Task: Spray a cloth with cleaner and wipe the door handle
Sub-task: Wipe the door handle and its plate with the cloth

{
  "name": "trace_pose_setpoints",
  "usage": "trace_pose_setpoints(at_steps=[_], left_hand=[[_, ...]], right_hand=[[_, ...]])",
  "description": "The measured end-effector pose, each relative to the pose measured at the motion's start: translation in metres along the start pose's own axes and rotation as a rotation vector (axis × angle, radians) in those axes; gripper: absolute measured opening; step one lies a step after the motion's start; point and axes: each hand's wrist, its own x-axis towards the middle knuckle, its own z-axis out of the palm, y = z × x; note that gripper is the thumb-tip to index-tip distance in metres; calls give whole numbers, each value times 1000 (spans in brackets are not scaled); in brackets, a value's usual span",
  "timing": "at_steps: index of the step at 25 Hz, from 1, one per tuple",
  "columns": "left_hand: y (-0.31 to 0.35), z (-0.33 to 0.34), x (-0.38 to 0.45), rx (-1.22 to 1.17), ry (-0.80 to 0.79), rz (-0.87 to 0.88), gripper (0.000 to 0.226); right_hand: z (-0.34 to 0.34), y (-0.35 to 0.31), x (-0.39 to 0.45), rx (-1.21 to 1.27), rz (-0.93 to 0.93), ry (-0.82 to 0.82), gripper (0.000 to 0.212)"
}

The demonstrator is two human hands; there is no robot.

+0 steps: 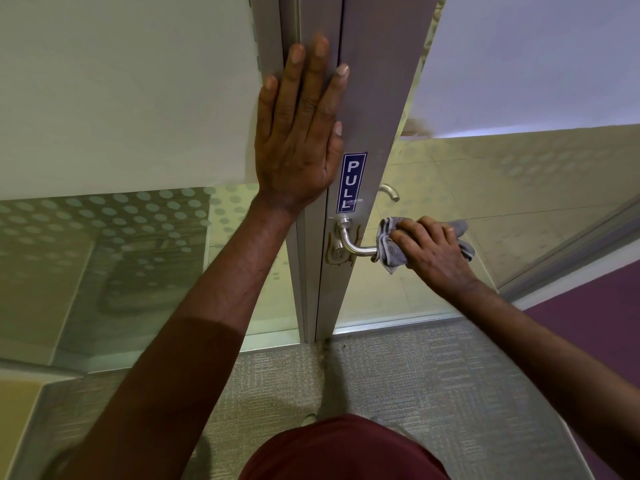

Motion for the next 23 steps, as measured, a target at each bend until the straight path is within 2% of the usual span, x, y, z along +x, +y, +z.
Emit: trace_pose_setpoints(at_steps=[11, 15, 18, 21, 23], left_hand=[[-1, 5, -2, -10, 23, 4, 52], [-2, 6, -2, -25, 13, 15, 52], [-3, 5, -2, -18, 15, 17, 53], [-3, 6, -2, -21, 19, 12, 53], [-1, 6, -2, -15, 19, 8, 53]], right_hand=[[-18, -115, 35, 91, 248, 57, 56], [-1, -85, 13, 52, 114, 159, 64], [16, -37, -3, 22, 69, 166, 72], [23, -9, -10, 105, 117, 131, 76], [21, -21, -13, 277, 259, 109, 82]])
